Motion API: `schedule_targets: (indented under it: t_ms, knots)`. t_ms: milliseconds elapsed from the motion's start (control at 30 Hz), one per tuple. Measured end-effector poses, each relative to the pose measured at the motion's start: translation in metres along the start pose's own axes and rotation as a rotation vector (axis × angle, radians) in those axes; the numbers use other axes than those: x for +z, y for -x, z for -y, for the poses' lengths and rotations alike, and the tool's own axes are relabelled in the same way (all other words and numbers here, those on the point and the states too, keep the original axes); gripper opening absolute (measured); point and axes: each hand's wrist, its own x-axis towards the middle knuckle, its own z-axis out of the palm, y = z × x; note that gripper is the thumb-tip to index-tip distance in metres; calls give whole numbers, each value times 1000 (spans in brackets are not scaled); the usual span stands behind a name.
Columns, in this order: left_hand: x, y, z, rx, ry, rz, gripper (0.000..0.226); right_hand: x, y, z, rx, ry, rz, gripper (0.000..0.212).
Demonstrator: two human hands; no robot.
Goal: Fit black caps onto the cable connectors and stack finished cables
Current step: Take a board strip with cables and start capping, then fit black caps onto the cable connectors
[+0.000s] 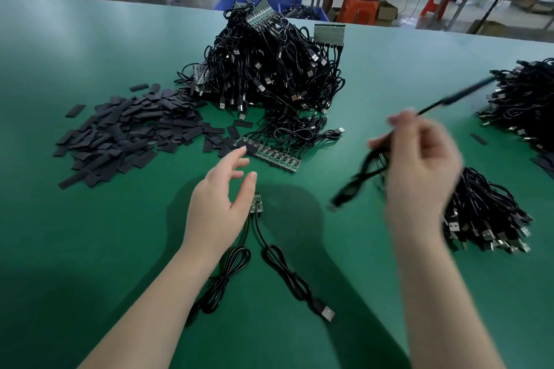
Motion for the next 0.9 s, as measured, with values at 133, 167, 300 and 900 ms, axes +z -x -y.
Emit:
schedule_targets:
  t_ms: [133, 167, 300, 900]
  knots:
    - [4, 0, 3, -13, -5, 5, 34, -54, -60, 4, -110, 777, -111, 40]
    - [5, 0, 2, -7, -10, 11, 32, -66, -74, -3, -84, 983, -126, 42]
    - [6, 3, 0, 5, -32, 10, 29, -92, -97, -47, 355, 1518, 193, 49]
    - [-1, -7, 23, -165, -507, 237, 20, 53, 55, -51, 25, 1111, 952, 54]
